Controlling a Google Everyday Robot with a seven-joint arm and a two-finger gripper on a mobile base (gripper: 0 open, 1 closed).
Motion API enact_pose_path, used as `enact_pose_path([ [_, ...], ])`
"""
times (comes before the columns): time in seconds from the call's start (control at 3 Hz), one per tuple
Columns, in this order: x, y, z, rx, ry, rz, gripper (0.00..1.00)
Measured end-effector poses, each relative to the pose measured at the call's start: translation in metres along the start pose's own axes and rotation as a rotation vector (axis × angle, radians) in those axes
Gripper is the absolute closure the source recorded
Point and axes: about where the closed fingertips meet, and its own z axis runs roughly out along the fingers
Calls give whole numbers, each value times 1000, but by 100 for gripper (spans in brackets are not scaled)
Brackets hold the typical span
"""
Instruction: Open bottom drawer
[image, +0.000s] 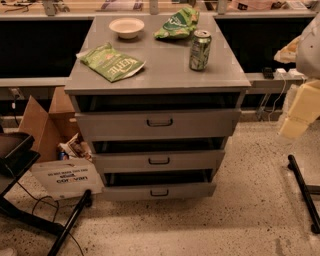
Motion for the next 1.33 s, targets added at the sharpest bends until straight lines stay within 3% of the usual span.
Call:
enact_pose_path([
  [0.33, 0, 1, 6, -7, 7, 2, 0],
  [0.67, 2, 7, 34, -39, 40, 14, 0],
  [1.0, 27, 22, 91, -70, 70, 64, 0],
  [1.33, 51, 39, 169, -72, 123, 65, 0],
])
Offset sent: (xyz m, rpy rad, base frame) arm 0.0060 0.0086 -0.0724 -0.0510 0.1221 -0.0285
